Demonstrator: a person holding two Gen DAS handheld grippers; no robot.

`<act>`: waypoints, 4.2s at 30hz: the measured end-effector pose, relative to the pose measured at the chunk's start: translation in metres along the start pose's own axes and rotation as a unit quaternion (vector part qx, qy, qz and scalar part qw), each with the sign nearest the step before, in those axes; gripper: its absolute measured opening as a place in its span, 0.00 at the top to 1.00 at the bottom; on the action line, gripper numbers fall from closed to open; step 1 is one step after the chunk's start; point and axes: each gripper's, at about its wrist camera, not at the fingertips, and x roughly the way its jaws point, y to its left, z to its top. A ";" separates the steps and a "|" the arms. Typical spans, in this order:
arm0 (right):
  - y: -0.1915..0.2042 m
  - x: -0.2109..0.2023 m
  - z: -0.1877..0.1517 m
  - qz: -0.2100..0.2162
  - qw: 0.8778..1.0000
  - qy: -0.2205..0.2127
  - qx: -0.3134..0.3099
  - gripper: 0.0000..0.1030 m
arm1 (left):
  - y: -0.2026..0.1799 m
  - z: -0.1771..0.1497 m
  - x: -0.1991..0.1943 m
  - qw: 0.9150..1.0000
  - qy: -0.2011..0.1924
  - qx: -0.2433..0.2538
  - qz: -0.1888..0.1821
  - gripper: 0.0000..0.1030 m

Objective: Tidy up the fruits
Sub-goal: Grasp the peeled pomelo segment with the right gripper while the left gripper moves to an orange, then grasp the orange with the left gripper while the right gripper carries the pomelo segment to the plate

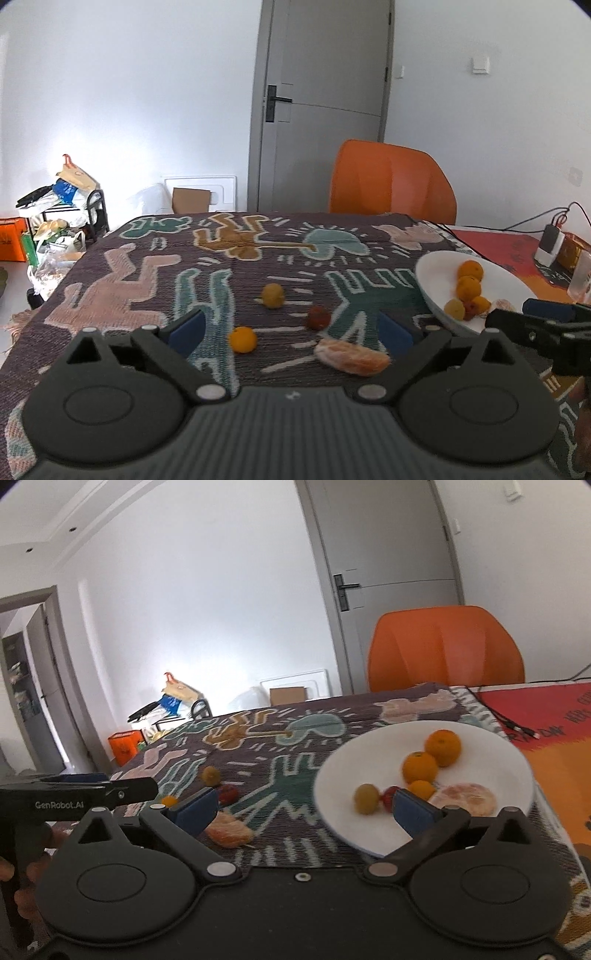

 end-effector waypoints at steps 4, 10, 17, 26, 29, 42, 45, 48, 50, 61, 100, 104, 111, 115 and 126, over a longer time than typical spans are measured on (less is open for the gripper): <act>0.013 0.005 0.000 0.010 1.000 0.008 -0.015 0.00 | 0.012 -0.003 -0.001 1.000 0.002 -0.011 0.000 0.05; 0.030 0.017 0.000 0.024 0.999 0.020 -0.035 0.03 | 0.029 -0.006 -0.004 1.000 0.003 -0.019 0.000 0.05; 0.047 0.039 -0.001 0.050 0.996 0.051 -0.054 0.27 | 0.049 -0.009 -0.004 1.000 0.005 -0.030 0.006 0.06; 0.062 0.069 -0.005 0.064 0.991 0.092 -0.074 0.36 | 0.064 -0.012 -0.003 0.999 0.003 -0.044 0.006 0.09; 0.063 0.078 -0.006 0.063 0.990 0.105 -0.077 0.37 | 0.068 -0.014 0.000 0.999 0.005 -0.047 0.006 0.10; 0.061 0.109 -0.008 0.052 0.986 0.135 -0.077 0.56 | 0.079 -0.019 0.017 0.998 0.019 -0.064 0.001 0.23; 0.061 0.114 -0.008 0.042 0.987 0.133 -0.080 0.57 | 0.079 -0.019 0.020 0.998 0.021 -0.065 -0.001 0.25; 0.060 0.118 -0.007 0.034 0.987 0.133 -0.079 0.58 | 0.078 -0.019 0.024 0.998 0.024 -0.064 -0.002 0.27; 0.061 0.118 -0.007 0.032 0.988 0.134 -0.077 0.59 | 0.077 -0.019 0.026 0.998 0.025 -0.065 -0.005 0.28; 0.061 0.112 -0.008 0.033 0.987 0.131 -0.088 0.70 | 0.070 -0.018 0.042 0.997 0.035 -0.063 -0.018 0.42; 0.015 0.042 0.029 0.030 0.999 0.030 -0.030 0.81 | -0.009 0.016 0.037 0.997 0.006 -0.019 -0.073 0.80; 0.006 0.036 0.030 0.027 0.999 0.025 -0.024 0.81 | -0.020 0.018 0.035 0.997 0.004 -0.013 -0.080 0.80; -0.010 0.021 0.035 0.012 1.000 0.006 -0.018 0.82 | -0.039 0.021 0.034 0.996 0.001 -0.001 -0.094 0.80; -0.024 0.014 0.037 -0.005 1.000 0.001 -0.015 0.82 | -0.051 0.023 0.036 0.995 0.000 0.004 -0.102 0.80; -0.071 0.001 0.041 -0.061 0.998 -0.007 -0.006 0.82 | -0.086 0.027 0.049 0.992 0.002 0.022 -0.127 0.80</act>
